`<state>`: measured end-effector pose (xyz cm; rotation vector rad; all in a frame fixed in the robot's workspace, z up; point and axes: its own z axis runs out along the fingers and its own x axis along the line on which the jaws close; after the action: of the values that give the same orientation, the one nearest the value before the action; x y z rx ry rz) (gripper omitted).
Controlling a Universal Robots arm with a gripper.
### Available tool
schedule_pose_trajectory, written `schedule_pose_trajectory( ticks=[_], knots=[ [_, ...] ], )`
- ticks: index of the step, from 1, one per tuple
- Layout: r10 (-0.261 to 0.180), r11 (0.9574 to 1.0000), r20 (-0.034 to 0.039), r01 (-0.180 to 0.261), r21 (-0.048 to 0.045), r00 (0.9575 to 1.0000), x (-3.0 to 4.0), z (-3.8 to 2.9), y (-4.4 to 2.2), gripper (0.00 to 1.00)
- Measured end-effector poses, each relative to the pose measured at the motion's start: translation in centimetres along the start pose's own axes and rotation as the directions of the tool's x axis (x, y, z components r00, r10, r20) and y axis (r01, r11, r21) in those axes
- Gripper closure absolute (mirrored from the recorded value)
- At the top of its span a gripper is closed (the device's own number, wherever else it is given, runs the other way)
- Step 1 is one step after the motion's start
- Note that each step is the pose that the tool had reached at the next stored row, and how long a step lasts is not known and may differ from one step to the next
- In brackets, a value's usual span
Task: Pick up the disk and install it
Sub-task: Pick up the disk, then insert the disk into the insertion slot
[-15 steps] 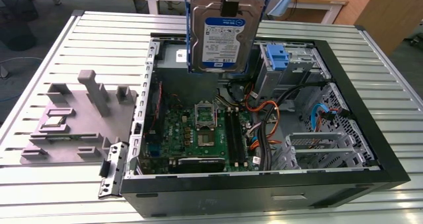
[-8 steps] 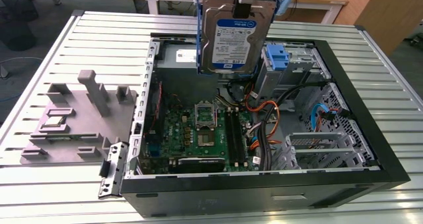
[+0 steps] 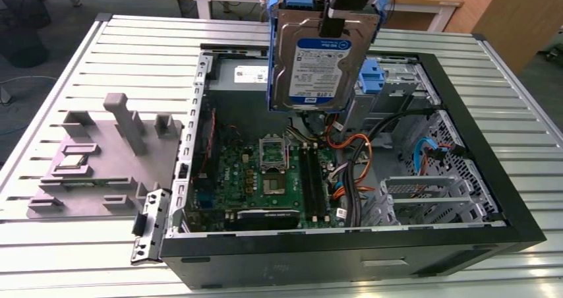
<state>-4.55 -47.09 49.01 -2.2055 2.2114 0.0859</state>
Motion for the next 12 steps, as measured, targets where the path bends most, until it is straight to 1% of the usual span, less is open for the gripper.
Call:
schedule_pose_trajectory(
  ticks=[12],
  knots=[
    [0.000,1.0000,0.0002,0.000,0.0001,1.0000,3.39,-0.08,-0.42,0.65]
  ],
)
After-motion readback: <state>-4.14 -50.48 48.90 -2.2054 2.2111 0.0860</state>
